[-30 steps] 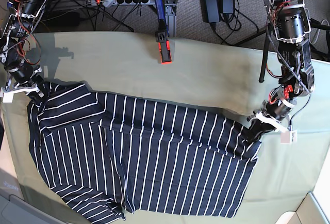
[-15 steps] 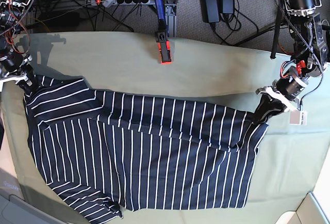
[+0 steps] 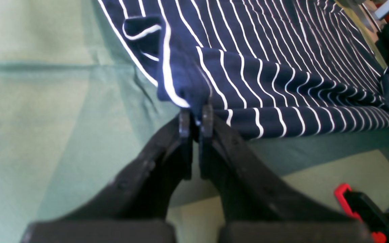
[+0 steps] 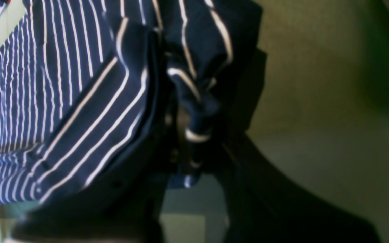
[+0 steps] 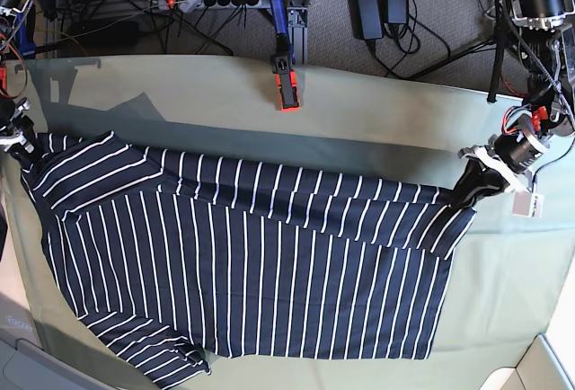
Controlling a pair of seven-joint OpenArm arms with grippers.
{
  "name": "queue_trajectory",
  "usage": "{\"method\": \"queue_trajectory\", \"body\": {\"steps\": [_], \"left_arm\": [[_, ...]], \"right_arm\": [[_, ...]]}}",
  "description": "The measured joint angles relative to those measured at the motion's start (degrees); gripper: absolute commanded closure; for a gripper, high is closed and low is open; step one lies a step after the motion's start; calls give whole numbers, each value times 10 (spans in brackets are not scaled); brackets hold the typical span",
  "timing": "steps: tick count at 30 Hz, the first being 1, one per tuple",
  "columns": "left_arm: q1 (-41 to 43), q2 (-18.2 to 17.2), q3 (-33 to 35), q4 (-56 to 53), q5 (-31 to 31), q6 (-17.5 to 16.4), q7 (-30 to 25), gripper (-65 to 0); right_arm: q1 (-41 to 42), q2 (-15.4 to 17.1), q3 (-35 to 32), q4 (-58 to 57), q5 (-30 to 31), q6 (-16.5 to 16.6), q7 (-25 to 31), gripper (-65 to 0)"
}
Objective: Fold the T-shirt properly
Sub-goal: 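Pull the shirt edges apart with both grippers to smooth it, then release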
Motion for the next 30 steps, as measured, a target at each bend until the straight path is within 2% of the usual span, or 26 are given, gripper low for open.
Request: {"method": "queue_trajectory", "body": {"steps": [12, 30], "left_arm": [[60, 0, -23, 0, -6, -1, 2, 0], [105, 0, -39, 1, -53, 0, 3, 0]], "right_arm": [[-79, 0, -1, 1, 25, 0, 0, 0], [-121, 3, -1, 3, 33, 0, 1, 0]]}}
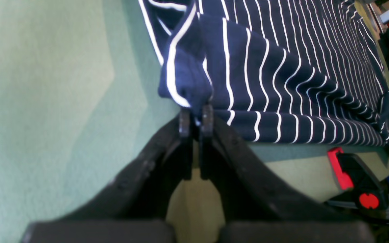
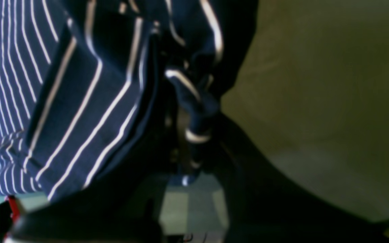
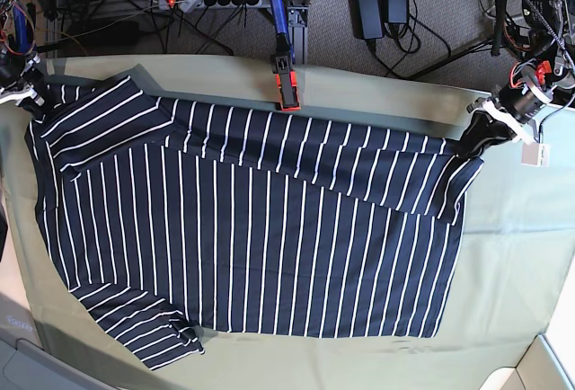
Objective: Fold the T-shirt properly
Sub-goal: 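Pull the shirt edges apart with both grippers to smooth it, then release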
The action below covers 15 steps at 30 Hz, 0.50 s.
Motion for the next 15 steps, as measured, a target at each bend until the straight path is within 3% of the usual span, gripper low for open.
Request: {"method": "queue_trajectory", "body": {"steps": [15], "left_arm": [[9, 0, -1, 0, -17, 0, 9, 0]], "right_arm": [[-19, 2, 0, 3, 7, 0, 8, 0]]}}
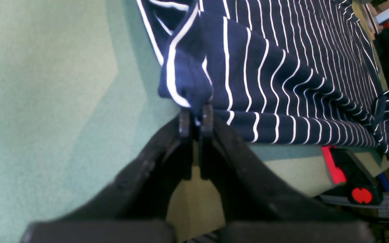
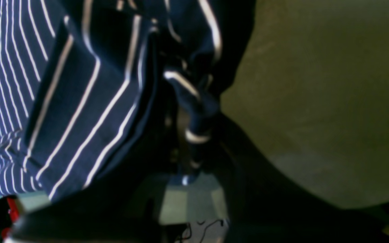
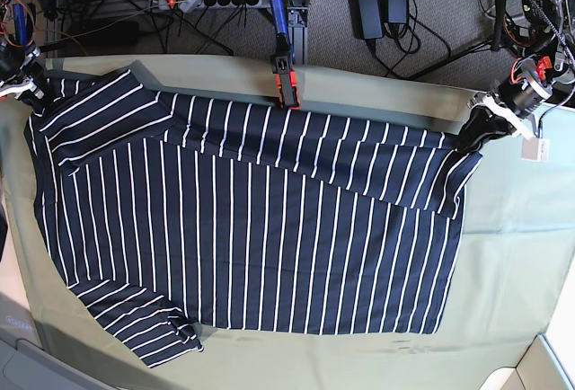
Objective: Fold the T-shirt properly
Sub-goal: 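Pull the shirt edges apart with both grippers to smooth it, then release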
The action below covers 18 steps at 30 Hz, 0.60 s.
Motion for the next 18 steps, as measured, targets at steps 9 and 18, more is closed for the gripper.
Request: {"method": "queue_trajectory", "body": {"steps": [9, 18], "left_arm": [[0, -1, -1, 0, -7, 0, 0, -308], [0, -1, -32, 0, -7, 0, 0, -333]], "right_arm": [[0, 0, 0, 0, -26, 0, 29, 0], [2, 4, 3, 3, -54, 2, 64, -447]]}}
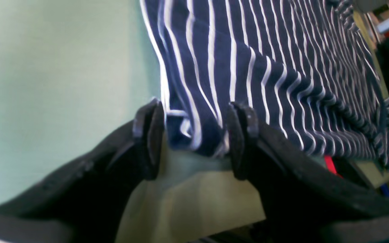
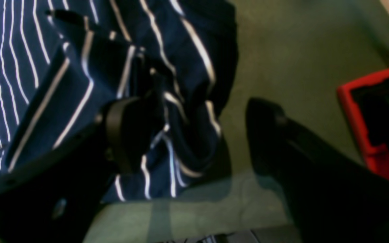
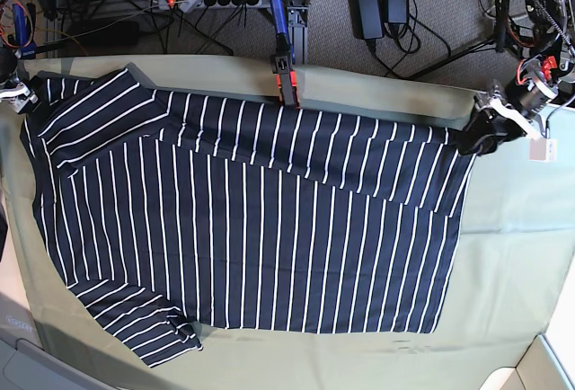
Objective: Fold the T-shirt properly
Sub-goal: 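Pull the shirt edges apart with both grippers to smooth it, then release, then move the left gripper to the shirt's hem side and grasp it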
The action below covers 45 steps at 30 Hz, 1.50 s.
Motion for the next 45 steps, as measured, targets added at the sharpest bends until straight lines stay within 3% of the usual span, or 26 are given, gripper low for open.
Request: {"method": "queue_trajectory", "body": {"steps": [7, 14, 20, 25, 28, 31, 36, 45], "left_arm": [[0, -10, -71, 0, 0, 0, 1, -333], [0, -20, -74, 25, -30, 0, 7, -333], [-1, -19, -46, 109, -24, 0, 11, -333], [-15, -19, 11, 192, 17, -1, 7, -333], [-39, -19, 39, 199, 83, 0, -14, -333], [-79, -19, 63, 193, 131, 35, -27, -333], [-156, -20, 95, 120, 168, 69, -28, -333], [-373, -16, 168, -170, 167, 75, -40, -333]], "right_arm": [[21, -4, 52, -3, -13, 0, -16, -446], [37, 18, 60, -3, 1, 0, -15, -446], [91, 14, 61, -3, -2, 0, -45, -445], [144, 14, 47, -3, -17, 0, -40, -444], [161, 14, 37, -3, -28, 0, -43, -444], [181, 15, 23, -3, -30, 0, -42, -444], [198, 15, -25, -3, -36, 0, -41, -445], [220, 3, -78, -3, -40, 0, -38, -445]]}}
